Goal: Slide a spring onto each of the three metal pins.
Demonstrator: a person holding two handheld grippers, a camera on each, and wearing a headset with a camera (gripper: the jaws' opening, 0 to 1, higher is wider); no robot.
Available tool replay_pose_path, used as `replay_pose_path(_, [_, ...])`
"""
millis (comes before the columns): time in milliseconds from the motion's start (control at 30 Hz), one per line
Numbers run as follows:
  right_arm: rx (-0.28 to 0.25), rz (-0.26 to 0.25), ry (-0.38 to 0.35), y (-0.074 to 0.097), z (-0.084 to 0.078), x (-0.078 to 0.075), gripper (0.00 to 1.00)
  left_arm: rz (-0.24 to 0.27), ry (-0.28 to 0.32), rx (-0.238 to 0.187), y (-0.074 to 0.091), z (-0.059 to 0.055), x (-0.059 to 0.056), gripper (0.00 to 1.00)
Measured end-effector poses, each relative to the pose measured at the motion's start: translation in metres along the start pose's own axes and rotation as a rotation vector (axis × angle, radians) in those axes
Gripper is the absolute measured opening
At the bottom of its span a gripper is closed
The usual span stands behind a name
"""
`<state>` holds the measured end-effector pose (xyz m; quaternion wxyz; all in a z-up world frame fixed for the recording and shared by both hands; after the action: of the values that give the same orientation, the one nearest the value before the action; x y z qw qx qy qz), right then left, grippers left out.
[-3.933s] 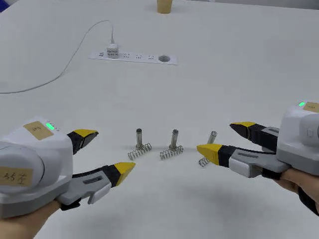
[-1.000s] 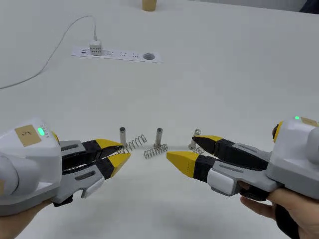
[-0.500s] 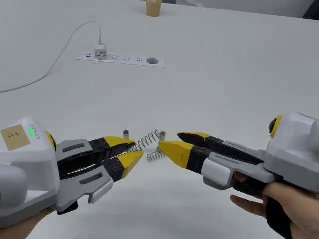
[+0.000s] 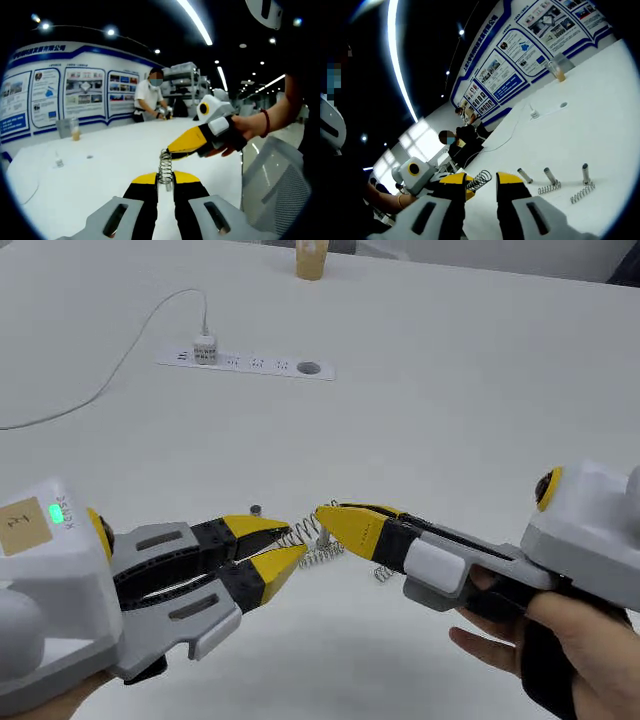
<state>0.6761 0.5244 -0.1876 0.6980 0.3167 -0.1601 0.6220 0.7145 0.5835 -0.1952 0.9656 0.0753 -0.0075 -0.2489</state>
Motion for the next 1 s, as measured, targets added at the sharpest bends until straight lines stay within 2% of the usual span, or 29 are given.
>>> replay_pose_path(300, [0.026, 0.031, -0.056, 0.0, -0.002, 0.006, 0.16, -0.013, -0.025, -0.005, -0.001, 0.004, -0.004, 0.1])
replay_pose_path(433, [0.025, 0.038, -0.046, 0.001, -0.002, 0.006, 0.14, -0.012, -0.038, 0.013, -0.002, 0.003, -0.005, 0.1])
replay_pose_path(500, [0.014, 0.043, -0.028, 0.001, -0.001, 0.007, 0.13, -0.009, -0.044, 0.04, -0.003, -0.001, -0.005, 0.1])
replay_pose_path(567, [0.037, 0.044, -0.033, 0.002, -0.004, 0.007, 0.12, -0.007, -0.044, 0.055, -0.004, -0.002, -0.005, 0.1])
replay_pose_path(700, [0.039, 0.039, 0.005, 0.002, -0.007, 0.008, 0.12, -0.005, -0.032, 0.076, -0.004, -0.006, -0.005, 0.11])
replay_pose_path(833, [0.039, 0.029, 0.06, 0.001, -0.009, 0.01, 0.11, 0.009, 0.013, 0.089, -0.003, -0.011, -0.003, 0.12])
replay_pose_path(1000, [0.023, -0.002, 0.134, -0.002, -0.007, 0.009, 0.11, 0.022, 0.016, 0.11, -0.002, -0.015, -0.001, 0.12])
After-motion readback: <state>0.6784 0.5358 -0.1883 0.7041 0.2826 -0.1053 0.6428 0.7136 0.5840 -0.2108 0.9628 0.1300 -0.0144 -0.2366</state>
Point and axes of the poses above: the centre of the closed fingertips' face, and the gripper's own axes: y roughly backward along the fingers, x roughly to its left, z roughly out of its top, the point moved 3 cm from there along y, roughly backward along the fingers, and after that the axes turned 15 degrees about -z, right-handed, at the moved point
